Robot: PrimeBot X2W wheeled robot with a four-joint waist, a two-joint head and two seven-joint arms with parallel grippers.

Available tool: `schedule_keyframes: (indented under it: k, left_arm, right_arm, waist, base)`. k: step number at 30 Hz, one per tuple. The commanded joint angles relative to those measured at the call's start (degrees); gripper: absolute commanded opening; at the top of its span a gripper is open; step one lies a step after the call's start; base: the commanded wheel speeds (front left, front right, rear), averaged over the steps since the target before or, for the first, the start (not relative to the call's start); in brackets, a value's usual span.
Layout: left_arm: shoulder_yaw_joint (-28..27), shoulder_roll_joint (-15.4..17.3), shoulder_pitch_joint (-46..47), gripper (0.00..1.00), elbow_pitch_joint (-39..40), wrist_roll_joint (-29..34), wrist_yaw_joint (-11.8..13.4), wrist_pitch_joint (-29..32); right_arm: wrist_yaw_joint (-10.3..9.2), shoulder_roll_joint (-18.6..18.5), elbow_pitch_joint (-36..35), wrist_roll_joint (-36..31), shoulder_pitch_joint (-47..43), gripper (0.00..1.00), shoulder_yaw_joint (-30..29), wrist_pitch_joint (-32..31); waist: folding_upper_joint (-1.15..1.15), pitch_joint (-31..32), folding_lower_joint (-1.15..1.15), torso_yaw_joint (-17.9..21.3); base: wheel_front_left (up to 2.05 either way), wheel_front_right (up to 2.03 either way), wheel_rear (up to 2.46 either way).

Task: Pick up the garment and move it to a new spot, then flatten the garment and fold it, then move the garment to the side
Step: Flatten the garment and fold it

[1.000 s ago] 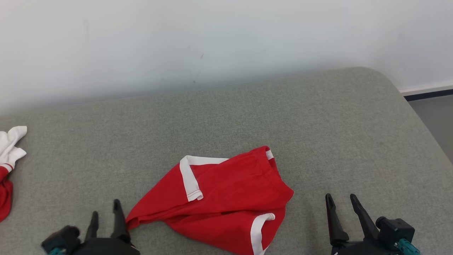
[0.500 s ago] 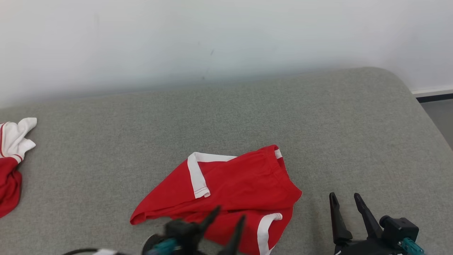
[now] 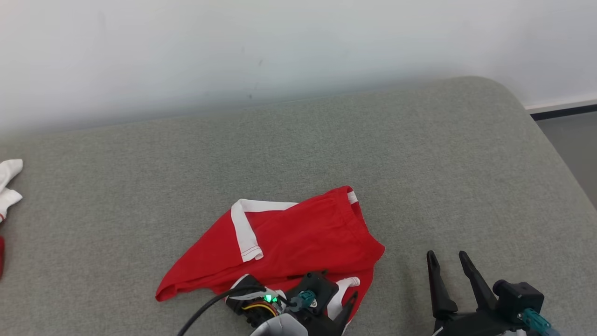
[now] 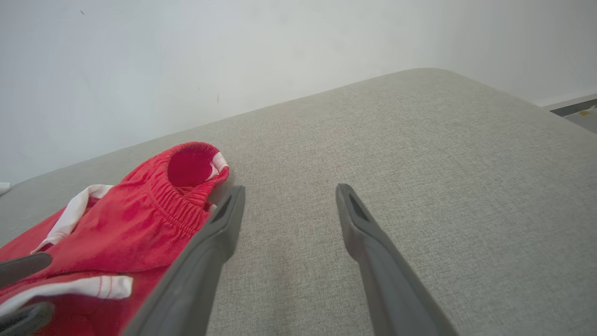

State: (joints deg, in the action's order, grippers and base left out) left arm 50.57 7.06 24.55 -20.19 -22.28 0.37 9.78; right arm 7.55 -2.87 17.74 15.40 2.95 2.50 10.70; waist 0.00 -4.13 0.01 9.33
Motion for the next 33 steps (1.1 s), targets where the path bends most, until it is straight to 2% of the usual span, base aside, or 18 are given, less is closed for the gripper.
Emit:
schedule_keyframes:
  k: [1, 3, 4, 5, 7, 9, 15, 18, 27, 33]
  left_arm:
    - [0.26, -0.45, 1.22, 1.0, -1.72, 1.06, 0.53, -0.13]
    - [0.51, -0.66, 2.34, 0.99, -4.67, 1.95, 1.22, -0.1]
    - [0.48, -0.85, 2.77, 0.6, -5.95, 2.18, 1.45, -0.45]
    - [0.58, -1.12, 3.04, 0.0, -7.04, 2.12, 1.38, -0.85]
    - [0.38, -1.68, 3.47, 0.0, -8.73, 1.3, 0.82, -2.03]
    - [-0.65, -1.98, 3.88, 0.0, -9.53, 0.6, 1.35, -4.5]
    - [-10.01, -2.48, 0.04, 0.0, -7.53, -5.25, 6.79, -16.61]
    - [-13.55, -1.61, -2.24, 0.0, -5.77, -7.53, 8.5, -20.53]
    - [-16.81, -0.37, -7.9, 0.0, -1.38, -10.07, 9.98, -23.3]
    - [-16.27, -0.98, -10.03, 0.0, 0.06, -11.16, 9.76, -23.51]
  right_arm:
    - [-0.13, -0.02, 0.2, 0.51, 0.6, 1.0, 0.4, 0.35]
    - [-0.13, -0.03, 0.44, 0.65, 0.88, 1.0, 1.04, 0.32]
    - [-0.13, -0.03, 0.46, 0.72, 1.17, 1.0, 1.37, 0.33]
    - [-0.13, -0.03, 0.5, 0.82, 1.42, 1.0, 1.66, 0.33]
    - [-0.13, -0.03, 0.7, 0.75, 1.74, 1.0, 2.14, 0.25]
    - [-0.13, -0.02, 0.94, 0.64, 1.79, 1.0, 2.53, -0.12]
    - [-0.13, -0.03, 1.09, -0.17, 2.38, 1.0, 2.88, -1.68]
    - [-0.13, -0.04, 0.8, -0.69, 2.32, 1.0, 2.54, -2.72]
    - [-0.13, -0.03, 0.39, -3.12, 3.21, 1.0, 4.67, -7.98]
    - [-0.13, -0.07, 1.46, -4.5, 3.46, 1.0, 4.86, -15.62]
  waist:
    - [0.0, -0.46, -0.01, 0.6]
    - [0.0, -0.65, -0.01, 0.78]
    - [0.0, -0.73, -0.01, 0.81]
    - [0.0, -0.81, -0.01, 0.8]
    - [0.0, -1.0, -0.01, 0.57]
    - [0.0, -1.15, -0.01, -0.05]
    - [0.0, -0.85, -0.01, -2.84]
    - [0.0, -0.62, -0.01, -4.76]
    - [0.0, 0.06, -0.01, -8.9]
    - [0.0, 0.54, -0.01, -10.7]
  base:
    - [0.0, 0.0, 0.0]
    - [0.0, 0.0, 0.0]
    - [0.0, 0.0, 0.0]
    - [0.0, 0.0, 0.0]
    - [0.0, 0.0, 0.0]
    - [0.0, 0.0, 0.0]
    - [0.0, 0.0, 0.0]
    - [0.0, 0.0, 0.0]
    - [0.0, 0.0, 0.0]
    - [0.0, 0.0, 0.0]
